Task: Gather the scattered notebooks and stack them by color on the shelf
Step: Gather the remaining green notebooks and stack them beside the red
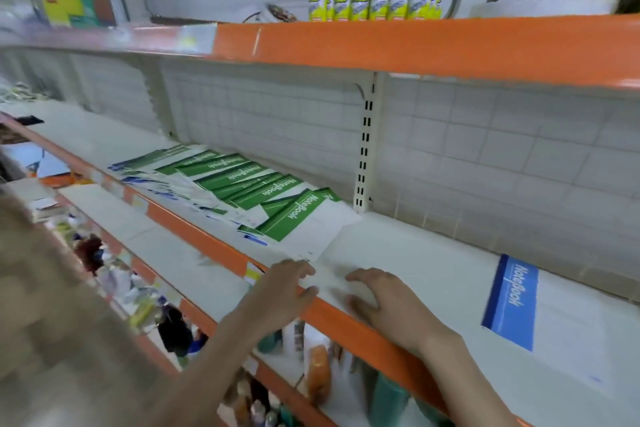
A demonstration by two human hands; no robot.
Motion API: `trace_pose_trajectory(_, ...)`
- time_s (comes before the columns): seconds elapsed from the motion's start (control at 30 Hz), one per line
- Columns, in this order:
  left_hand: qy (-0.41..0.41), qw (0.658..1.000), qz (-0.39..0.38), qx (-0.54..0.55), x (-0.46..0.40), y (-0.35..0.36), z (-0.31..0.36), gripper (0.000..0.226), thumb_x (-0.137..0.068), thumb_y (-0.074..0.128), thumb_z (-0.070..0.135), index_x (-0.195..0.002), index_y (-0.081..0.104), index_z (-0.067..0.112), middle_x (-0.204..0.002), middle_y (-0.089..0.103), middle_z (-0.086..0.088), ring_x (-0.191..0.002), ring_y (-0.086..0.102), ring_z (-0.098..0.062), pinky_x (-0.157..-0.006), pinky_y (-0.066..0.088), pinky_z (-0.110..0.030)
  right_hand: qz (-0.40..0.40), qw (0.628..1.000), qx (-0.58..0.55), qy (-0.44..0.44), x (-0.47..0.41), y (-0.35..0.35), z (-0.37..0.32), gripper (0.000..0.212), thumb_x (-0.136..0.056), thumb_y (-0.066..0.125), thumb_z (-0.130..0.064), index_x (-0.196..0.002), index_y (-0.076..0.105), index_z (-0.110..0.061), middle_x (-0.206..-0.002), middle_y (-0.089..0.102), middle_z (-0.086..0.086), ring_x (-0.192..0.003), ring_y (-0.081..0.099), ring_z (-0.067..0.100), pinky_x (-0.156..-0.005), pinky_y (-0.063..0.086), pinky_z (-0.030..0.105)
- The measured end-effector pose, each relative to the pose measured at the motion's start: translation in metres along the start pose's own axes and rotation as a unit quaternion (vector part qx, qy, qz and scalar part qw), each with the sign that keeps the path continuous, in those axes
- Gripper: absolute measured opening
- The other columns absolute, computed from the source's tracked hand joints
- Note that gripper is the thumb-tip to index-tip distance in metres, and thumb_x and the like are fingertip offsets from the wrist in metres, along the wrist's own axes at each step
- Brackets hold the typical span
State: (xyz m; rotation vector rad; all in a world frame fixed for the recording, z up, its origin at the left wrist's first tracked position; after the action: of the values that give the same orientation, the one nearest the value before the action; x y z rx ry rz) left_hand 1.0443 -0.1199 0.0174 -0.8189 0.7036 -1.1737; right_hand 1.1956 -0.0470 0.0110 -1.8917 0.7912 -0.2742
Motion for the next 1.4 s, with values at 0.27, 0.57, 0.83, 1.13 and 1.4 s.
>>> trace_pose_trajectory(0.27,-0.037,0.994,0.024,-0.104,0.004,-0.046,-0.06,0.044,-0.096,0.05,0.033,-0.137,0.045,0.016,-0.133,0.049,-0.004,-0.116,0.052,-0.019,-0.094,0.047,-0.031,-0.024,0.999,0.013,-0.017,-0.049,0.028,-0.041,0.04,-0.094,0.053,-0.035,-0.132,0.05,-0.025,-0.135,0.053,-0.002,-0.124,0.048,0.017,-0.104,0.036,0.028)
trace_pose_trajectory(0.57,-0.024,0.984,0.032,-0.171,-0.038,-0.063,-0.094,0.048,-0.096,0.049,0.035,-0.14,0.04,0.015,-0.138,0.041,-0.005,-0.124,0.044,-0.022,-0.099,0.044,-0.037,-0.006,0.999,0.025,-0.021,-0.114,0.042,-0.051,0.044,-0.095,0.051,-0.033,-0.137,0.045,-0.025,-0.136,0.051,-0.003,-0.123,0.045,0.016,-0.1,0.038,0.026)
trace_pose_trajectory(0.83,0.03,0.972,0.036,-0.23,-0.113,-0.079,-0.11,0.046,-0.097,0.046,0.036,-0.137,0.039,0.014,-0.138,0.039,-0.006,-0.125,0.042,-0.022,-0.101,0.043,-0.038,0.028,0.997,0.069,0.012,-0.174,0.037,-0.042,0.049,-0.094,0.052,-0.031,-0.141,0.041,-0.023,-0.137,0.049,0.0,-0.124,0.043,0.021,-0.101,0.04,0.034)
trace_pose_trajectory(1.13,0.088,0.968,-0.002,-0.237,-0.165,-0.062,-0.107,0.056,-0.094,0.045,0.05,-0.136,0.041,0.013,-0.136,0.04,-0.008,-0.125,0.042,-0.024,-0.104,0.039,-0.043,0.03,0.988,0.111,0.101,-0.191,0.035,-0.016,0.047,-0.092,0.049,-0.029,-0.139,0.041,-0.024,-0.133,0.051,0.002,-0.122,0.045,0.025,-0.096,0.043,0.035)
trace_pose_trajectory(1.4,0.137,0.95,-0.043,-0.276,-0.195,-0.034,-0.101,0.08,-0.082,0.037,0.076,-0.13,0.043,0.012,-0.132,0.044,-0.01,-0.124,0.04,-0.028,-0.1,0.035,-0.043,0.028,0.973,0.116,0.195,-0.184,0.041,0.004,0.049,-0.093,0.049,-0.037,-0.138,0.041,-0.019,-0.136,0.047,0.004,-0.126,0.042,0.026,-0.099,0.042,0.037)
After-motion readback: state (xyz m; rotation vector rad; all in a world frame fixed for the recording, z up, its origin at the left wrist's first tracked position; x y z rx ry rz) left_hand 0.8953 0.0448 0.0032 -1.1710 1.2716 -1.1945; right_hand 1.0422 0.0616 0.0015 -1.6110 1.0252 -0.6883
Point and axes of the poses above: each hand's wrist, its own x-axis away from the middle knuckle, its own y-axis out of the palm, z = x × y, the point moved 6 cm from there along -x, towards the middle knuckle
